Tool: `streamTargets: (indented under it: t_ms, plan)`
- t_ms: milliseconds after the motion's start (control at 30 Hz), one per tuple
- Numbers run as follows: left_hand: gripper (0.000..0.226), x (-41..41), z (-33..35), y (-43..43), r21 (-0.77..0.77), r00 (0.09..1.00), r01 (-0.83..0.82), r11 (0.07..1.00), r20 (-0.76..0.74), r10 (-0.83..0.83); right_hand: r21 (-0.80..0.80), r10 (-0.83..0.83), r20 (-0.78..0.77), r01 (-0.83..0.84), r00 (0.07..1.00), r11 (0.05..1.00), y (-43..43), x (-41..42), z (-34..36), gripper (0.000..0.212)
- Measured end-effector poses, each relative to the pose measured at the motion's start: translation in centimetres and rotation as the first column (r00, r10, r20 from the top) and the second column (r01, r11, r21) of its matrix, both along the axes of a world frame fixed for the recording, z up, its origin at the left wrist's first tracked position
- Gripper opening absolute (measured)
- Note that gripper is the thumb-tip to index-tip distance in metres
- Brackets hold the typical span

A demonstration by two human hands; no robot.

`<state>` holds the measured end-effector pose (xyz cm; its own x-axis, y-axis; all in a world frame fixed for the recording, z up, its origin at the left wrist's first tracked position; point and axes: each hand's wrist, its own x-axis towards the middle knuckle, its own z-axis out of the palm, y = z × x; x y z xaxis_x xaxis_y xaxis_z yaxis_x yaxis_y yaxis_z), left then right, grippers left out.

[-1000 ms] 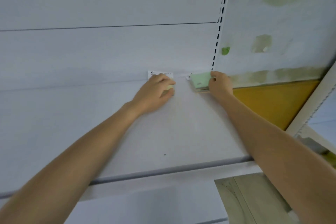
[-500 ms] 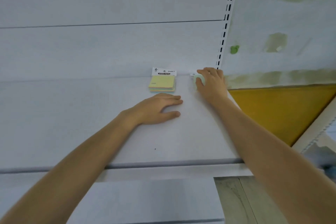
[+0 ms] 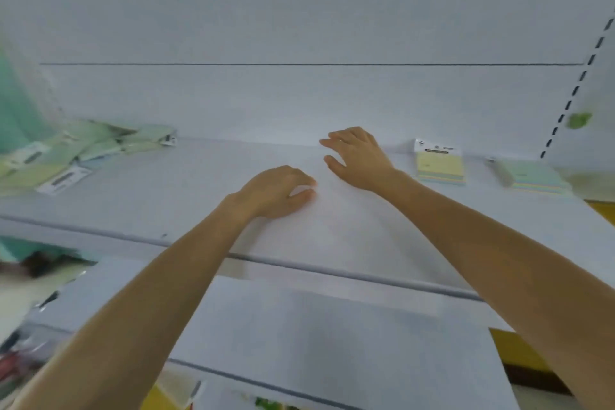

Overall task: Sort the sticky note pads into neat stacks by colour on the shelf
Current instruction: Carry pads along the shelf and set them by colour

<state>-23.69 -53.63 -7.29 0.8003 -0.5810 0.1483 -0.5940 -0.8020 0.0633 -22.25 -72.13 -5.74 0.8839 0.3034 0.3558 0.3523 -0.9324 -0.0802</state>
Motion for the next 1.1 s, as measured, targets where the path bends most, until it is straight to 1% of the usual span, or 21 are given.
streamTargets:
  t_ms: [133, 267, 400, 500, 567, 667, 767, 833, 900, 967, 1033, 1100]
  plan:
    - [0.041, 0.5, -0.2, 11.8, -0.034, 0.980, -0.201, 0.979, -0.002, 0.201, 0.025, 0.091, -0.042, -0.090, 0.995, 0.996, 11.4, 1.3, -0.4, 0.043]
    - [0.042, 0.6, 0.1, 22.0, -0.096, 0.927, -0.368, 0.925, 0.037, 0.373, 0.015, 0.203, -0.048, -0.203, 0.978, 0.979, 21.0, 2.3, -1.1, 0.043]
    - [0.040, 1.1, 0.0, 30.7, -0.126, 0.856, -0.506, 0.853, 0.048, 0.514, 0.003, 0.288, -0.098, -0.289, 0.952, 0.957, 28.6, 4.5, -1.6, 0.042]
    - [0.037, 2.2, 0.2, 36.0, -0.174, 0.804, -0.575, 0.799, 0.056, 0.591, 0.039, 0.337, -0.136, -0.335, 0.932, 0.941, 33.1, 7.3, -2.3, 0.041]
    - [0.035, 3.4, 0.2, 38.9, -0.181, 0.791, -0.591, 0.786, 0.058, 0.608, 0.056, 0.364, -0.164, -0.359, 0.917, 0.931, 35.7, 9.1, -2.8, 0.041]
    - [0.038, 5.4, -0.1, 42.3, -0.181, 0.770, -0.625, 0.760, 0.017, 0.638, 0.061, 0.405, -0.201, -0.401, 0.892, 0.914, 39.2, 11.5, -3.2, 0.042]
    - [0.039, 7.5, -0.2, 44.6, -0.184, 0.763, -0.632, 0.753, 0.017, 0.646, 0.086, 0.455, -0.177, -0.447, 0.872, 0.890, 42.1, 13.5, -3.2, 0.039]
    - [0.039, 8.9, 0.0, 45.6, -0.162, 0.766, -0.629, 0.760, 0.039, 0.642, 0.068, 0.483, -0.147, -0.478, 0.863, 0.876, 43.3, 14.5, -3.5, 0.036]
    - [0.033, 10.2, 0.2, 46.3, -0.136, 0.790, -0.603, 0.786, 0.040, 0.612, 0.057, 0.495, -0.119, -0.492, 0.861, 0.869, 43.8, 14.6, -3.6, 0.034]
    - [0.029, 11.5, 0.3, 46.4, -0.121, 0.809, -0.585, 0.802, -0.026, 0.587, 0.086, 0.503, -0.120, -0.496, 0.856, 0.864, 43.4, 14.6, -3.6, 0.034]
    - [0.032, 12.7, 0.3, 46.2, -0.089, 0.823, -0.568, 0.819, -0.064, 0.564, 0.131, 0.500, -0.139, -0.485, 0.855, 0.865, 42.4, 14.6, -3.6, 0.038]
    - [0.036, 13.6, 0.1, 45.8, -0.099, 0.841, -0.540, 0.836, -0.084, 0.534, 0.192, 0.445, -0.168, -0.414, 0.880, 0.890, 41.1, 14.4, -3.6, 0.037]
